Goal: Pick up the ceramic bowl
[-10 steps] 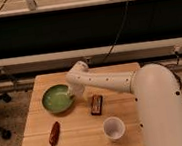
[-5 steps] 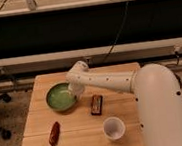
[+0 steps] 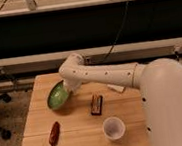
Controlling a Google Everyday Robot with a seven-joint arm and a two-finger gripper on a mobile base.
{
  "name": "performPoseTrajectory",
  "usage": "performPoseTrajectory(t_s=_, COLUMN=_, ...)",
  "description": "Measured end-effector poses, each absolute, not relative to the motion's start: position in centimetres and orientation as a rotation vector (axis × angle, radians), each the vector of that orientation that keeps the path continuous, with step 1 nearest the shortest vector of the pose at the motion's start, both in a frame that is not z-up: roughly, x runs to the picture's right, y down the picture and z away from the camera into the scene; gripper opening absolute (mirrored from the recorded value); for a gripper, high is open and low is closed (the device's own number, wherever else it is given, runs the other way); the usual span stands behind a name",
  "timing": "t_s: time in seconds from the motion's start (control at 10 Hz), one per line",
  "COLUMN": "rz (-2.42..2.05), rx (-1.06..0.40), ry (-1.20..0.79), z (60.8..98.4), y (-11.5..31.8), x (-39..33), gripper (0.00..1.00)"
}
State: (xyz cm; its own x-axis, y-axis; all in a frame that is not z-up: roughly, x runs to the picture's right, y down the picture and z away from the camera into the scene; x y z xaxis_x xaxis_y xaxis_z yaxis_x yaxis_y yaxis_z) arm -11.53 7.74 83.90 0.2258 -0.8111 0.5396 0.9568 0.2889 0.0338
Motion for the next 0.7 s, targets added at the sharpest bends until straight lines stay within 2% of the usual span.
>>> performPoseTrajectory(t_s=0.4, rz=-1.292, rx=-0.254, ry=-0.548, z=80.3, y=5.9, x=-12.3, gripper=0.00)
performPoseTrajectory(t_s=0.7, rz=-1.289, rx=-0.227, ry=-0.564, z=79.2, y=4.9, x=-11.9, gripper=0.00)
